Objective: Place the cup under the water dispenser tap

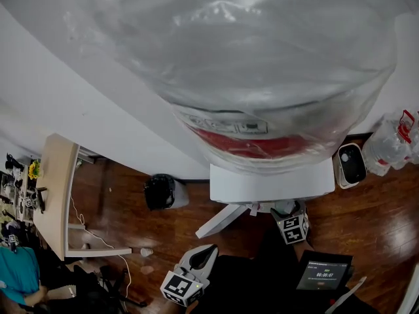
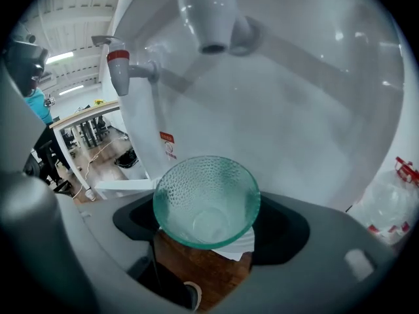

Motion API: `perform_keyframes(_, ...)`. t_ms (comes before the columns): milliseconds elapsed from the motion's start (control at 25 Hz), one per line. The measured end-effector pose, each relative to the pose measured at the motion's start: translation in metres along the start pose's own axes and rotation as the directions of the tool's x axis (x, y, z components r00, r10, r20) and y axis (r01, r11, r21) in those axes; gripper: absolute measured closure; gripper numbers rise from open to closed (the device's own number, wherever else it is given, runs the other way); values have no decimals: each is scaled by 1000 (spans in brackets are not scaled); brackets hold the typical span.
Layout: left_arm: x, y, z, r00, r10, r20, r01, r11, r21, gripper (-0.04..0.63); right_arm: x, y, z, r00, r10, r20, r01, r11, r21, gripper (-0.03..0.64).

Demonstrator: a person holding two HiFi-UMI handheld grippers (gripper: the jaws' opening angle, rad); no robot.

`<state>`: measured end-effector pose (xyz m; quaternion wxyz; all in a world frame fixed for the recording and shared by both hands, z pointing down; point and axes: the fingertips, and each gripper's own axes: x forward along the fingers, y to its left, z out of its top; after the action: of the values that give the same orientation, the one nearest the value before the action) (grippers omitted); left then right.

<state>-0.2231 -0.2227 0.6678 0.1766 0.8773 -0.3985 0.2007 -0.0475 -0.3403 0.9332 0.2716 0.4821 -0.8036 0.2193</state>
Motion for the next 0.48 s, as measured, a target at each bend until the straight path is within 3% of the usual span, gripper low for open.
perform_keyframes(160,-9,0,7,1000,12,10,-12,1000,-22,618,-4,4,-3,998,25,-52,-24,999,26,127)
perform_keyframes(480,-62,-32,66,998,-64,7,64,996,-54,618,-106,30,24,990,34,-138,-28,999,45,150)
